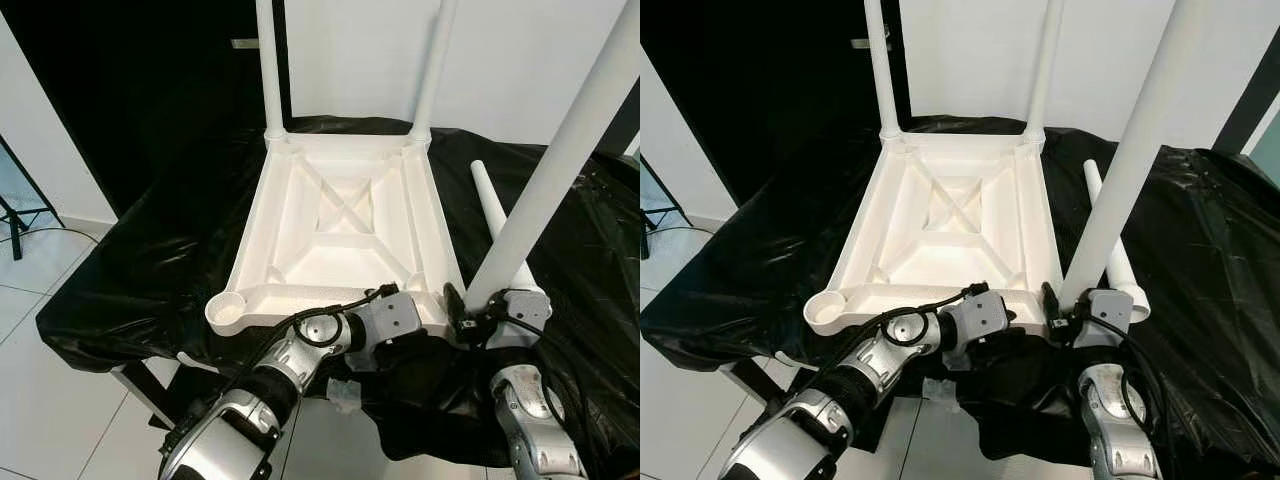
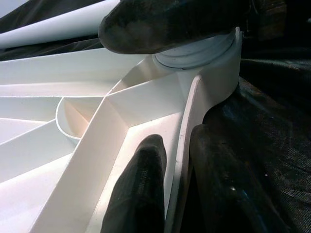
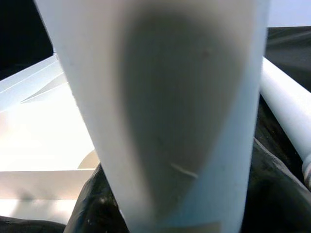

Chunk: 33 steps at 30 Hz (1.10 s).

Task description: Building children table

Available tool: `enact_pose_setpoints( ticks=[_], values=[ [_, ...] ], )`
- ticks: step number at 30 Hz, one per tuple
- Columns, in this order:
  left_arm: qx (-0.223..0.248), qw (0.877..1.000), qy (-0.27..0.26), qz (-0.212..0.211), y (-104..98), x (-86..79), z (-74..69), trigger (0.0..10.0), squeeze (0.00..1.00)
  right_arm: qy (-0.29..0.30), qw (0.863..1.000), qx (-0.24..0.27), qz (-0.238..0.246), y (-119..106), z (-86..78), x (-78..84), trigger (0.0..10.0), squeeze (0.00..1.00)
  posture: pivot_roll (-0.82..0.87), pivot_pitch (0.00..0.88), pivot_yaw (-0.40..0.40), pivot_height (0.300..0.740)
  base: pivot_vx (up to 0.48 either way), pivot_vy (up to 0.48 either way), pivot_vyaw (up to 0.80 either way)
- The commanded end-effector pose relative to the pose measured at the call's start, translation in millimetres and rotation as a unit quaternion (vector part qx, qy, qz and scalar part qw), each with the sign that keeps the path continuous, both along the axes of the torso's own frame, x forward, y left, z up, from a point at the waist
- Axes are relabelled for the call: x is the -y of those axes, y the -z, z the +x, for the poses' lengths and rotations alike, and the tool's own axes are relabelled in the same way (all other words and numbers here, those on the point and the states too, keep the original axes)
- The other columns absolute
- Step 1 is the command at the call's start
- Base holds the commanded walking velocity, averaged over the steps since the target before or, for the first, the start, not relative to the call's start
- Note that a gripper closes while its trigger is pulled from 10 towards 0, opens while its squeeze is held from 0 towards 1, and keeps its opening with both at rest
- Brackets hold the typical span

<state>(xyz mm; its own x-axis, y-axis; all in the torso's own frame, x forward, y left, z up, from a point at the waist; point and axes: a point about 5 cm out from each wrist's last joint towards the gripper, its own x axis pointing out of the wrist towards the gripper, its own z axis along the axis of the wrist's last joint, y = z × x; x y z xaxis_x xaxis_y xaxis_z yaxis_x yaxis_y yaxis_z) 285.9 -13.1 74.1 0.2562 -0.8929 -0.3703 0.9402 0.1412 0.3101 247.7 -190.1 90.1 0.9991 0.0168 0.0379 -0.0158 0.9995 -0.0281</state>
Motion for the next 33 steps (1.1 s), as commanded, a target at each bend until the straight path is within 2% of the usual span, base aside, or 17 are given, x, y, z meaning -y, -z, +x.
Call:
enact_pose_setpoints(
  ticks=[1,7,8,9,10,15,17,18,20,21,22,25,26,27,30,32,33],
  values=[
    [-0.068,0.996,-0.02,0.048,36,-12.6,-15.1,10.0,0.0,0.008,0.999,-0.03,-0.007,8,2.1,3.4,10.0,1.0,0.17,0.0,-0.02,0.74,0.0,0.0,0.0],
    [-0.067,0.996,-0.018,0.048,35,-11.0,-14.9,10.0,0.0,-0.013,1.0,-0.02,-0.017,4,3.7,2.9,10.0,1.0,0.17,0.0,-0.019,0.74,0.0,0.0,0.0],
    [-0.066,0.997,-0.017,0.048,34,-10.4,-14.3,10.0,0.0,-0.023,0.999,-0.019,-0.029,2,3.9,4.6,10.0,0.43,0.17,0.0,-0.018,0.74,0.0,0.0,0.0],
    [-0.066,0.997,-0.017,0.048,34,-10.4,-14.3,10.0,0.0,-0.023,0.999,-0.019,-0.029,2,3.9,4.6,10.0,0.43,0.17,0.0,-0.018,0.74,0.0,0.0,0.0],
    [-0.064,0.997,-0.017,0.047,32,-9.1,-13.0,10.0,0.0,-0.046,0.997,-0.015,-0.059,-1,1.8,11.8,10.0,0.0,0.16,0.0,-0.02,0.74,0.0,0.0,0.0],
    [-0.063,0.997,-0.018,0.046,32,-8.3,-12.8,10.0,0.0,-0.066,0.995,-0.014,-0.078,-2,-0.7,16.5,10.0,0.0,0.16,0.0,-0.022,0.74,0.0,0.0,0.0],
    [-0.063,0.997,-0.017,0.046,32,-7.4,-13.0,10.0,0.0,-0.132,0.983,-0.016,-0.129,-4,-4.7,19.0,10.0,0.0,0.15,0.0,-0.019,0.74,0.0,0.0,0.0],
    [-0.063,0.997,-0.017,0.046,32,-7.4,-13.0,10.0,0.0,-0.132,0.983,-0.016,-0.129,-4,-4.7,19.0,10.0,0.0,0.15,0.0,-0.019,0.74,0.0,0.0,0.0],
    [-0.063,0.997,-0.015,0.046,32,-7.0,-13.2,10.0,0.0,-0.219,0.958,-0.034,-0.181,-6,-9.3,18.1,10.0,0.0,0.14,0.0,-0.014,0.74,0.0,0.0,0.0],
    [-0.063,0.997,-0.015,0.046,32,-7.0,-13.2,10.0,0.0,-0.219,0.958,-0.034,-0.181,-6,-9.3,18.1,10.0,0.0,0.14,0.0,-0.014,0.74,0.0,0.0,0.0],
    [-0.063,0.997,-0.013,0.047,32,-6.8,-13.3,10.0,0.0,-0.244,0.95,-0.042,-0.19,-7,-10.5,18.1,10.0,0.0,0.14,0.0,-0.014,0.74,0.0,0.0,0.0],
    [-0.063,0.997,-0.013,0.047,32,-6.8,-13.3,10.0,0.0,-0.244,0.95,-0.042,-0.19,-7,-10.5,18.1,10.0,0.0,0.14,0.0,-0.014,0.74,0.0,0.0,0.0],
    [-0.062,0.997,-0.013,0.047,32,-6.4,-12.9,10.0,0.0,-0.278,0.942,-0.07,-0.175,-4,-13.6,18.3,0.0,0.0,0.15,0.0,-0.017,0.74,0.0,0.0,0.0],
    [-0.061,0.997,-0.015,0.046,31,-6.2,-12.0,10.0,0.0,-0.291,0.941,-0.089,-0.149,0,-15.7,19.4,0.0,0.0,0.16,0.0,-0.021,0.74,0.0,0.0,0.0],
    [-0.061,0.997,-0.016,0.045,30,-6.3,-11.5,10.0,0.0,-0.293,0.942,-0.102,-0.126,3,-16.6,20.4,0.0,0.0,0.16,0.0,-0.021,0.74,0.0,0.0,0.0],
    [-0.063,0.997,-0.02,0.046,33,-9.9,-12.6,10.0,0.0,-0.261,0.955,-0.123,-0.072,12,-15.0,22.3,0.0,0.0,0.17,0.0,-0.021,0.74,0.0,0.0,0.0],
    [-0.063,0.997,-0.02,0.046,33,-9.9,-12.6,10.0,0.0,-0.261,0.955,-0.123,-0.072,12,-15.0,22.3,0.0,0.0,0.17,0.0,-0.021,0.74,0.0,0.0,0.0]
  ],
)
